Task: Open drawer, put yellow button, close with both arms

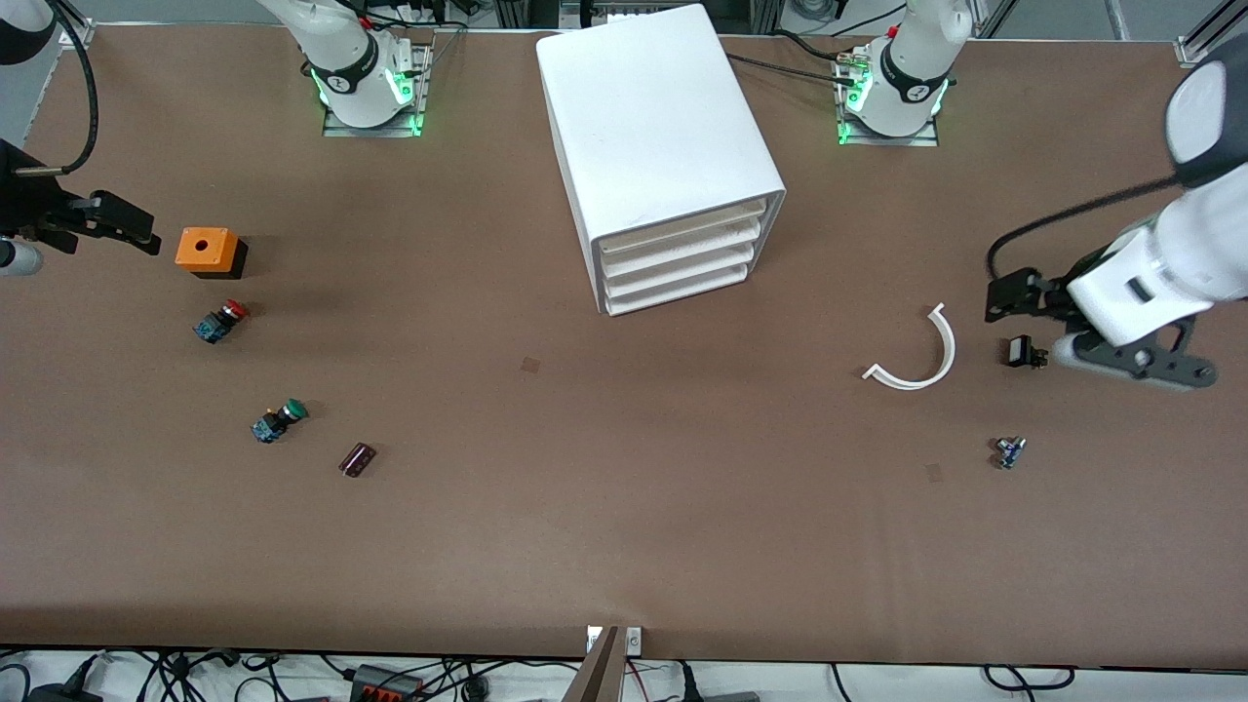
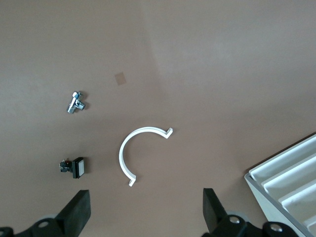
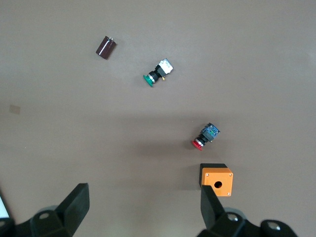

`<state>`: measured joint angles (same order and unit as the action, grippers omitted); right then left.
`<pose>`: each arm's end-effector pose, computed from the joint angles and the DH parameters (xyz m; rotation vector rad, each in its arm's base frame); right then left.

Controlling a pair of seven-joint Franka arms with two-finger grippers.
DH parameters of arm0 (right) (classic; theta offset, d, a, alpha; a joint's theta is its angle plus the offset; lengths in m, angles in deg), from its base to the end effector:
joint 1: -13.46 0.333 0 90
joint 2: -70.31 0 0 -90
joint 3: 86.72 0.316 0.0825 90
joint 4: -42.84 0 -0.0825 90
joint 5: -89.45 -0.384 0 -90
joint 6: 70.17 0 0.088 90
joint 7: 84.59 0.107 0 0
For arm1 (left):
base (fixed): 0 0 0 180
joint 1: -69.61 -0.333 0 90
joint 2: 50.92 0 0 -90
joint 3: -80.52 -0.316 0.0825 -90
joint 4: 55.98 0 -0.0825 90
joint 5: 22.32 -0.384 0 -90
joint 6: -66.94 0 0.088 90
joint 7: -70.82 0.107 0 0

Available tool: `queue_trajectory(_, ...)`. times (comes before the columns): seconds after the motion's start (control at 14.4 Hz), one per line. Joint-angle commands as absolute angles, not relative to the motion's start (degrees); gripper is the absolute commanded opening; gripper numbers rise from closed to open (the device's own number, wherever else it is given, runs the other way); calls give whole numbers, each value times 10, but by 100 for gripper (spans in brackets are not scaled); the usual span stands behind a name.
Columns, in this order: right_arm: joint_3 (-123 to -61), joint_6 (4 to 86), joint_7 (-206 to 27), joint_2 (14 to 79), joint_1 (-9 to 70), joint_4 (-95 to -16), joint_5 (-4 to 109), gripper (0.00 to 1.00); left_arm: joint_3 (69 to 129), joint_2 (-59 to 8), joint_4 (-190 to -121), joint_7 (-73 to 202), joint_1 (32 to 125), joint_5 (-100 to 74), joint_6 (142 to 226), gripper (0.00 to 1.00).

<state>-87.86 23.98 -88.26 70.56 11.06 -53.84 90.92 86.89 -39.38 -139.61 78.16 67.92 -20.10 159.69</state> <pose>0.5544 -0.0369 0.5780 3.1180 0.0072 -0.0644 0.6152 -0.0478 0.5639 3.0629 -0.3156 -0.0609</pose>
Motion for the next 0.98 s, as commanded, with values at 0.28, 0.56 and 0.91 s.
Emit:
queue_trajectory(0.28,-876,251,-889,726,106,-559,916,100,792,-497,-1527,790,750,-186,1717,100)
queue_trajectory(0.56,-876,251,-889,726,106,-559,916,100,831,-535,-1567,799,718,-244,1712,100)
queue_trajectory(0.91,-876,251,-889,723,106,-559,916,100,856,-535,-1555,788,710,-246,1681,100)
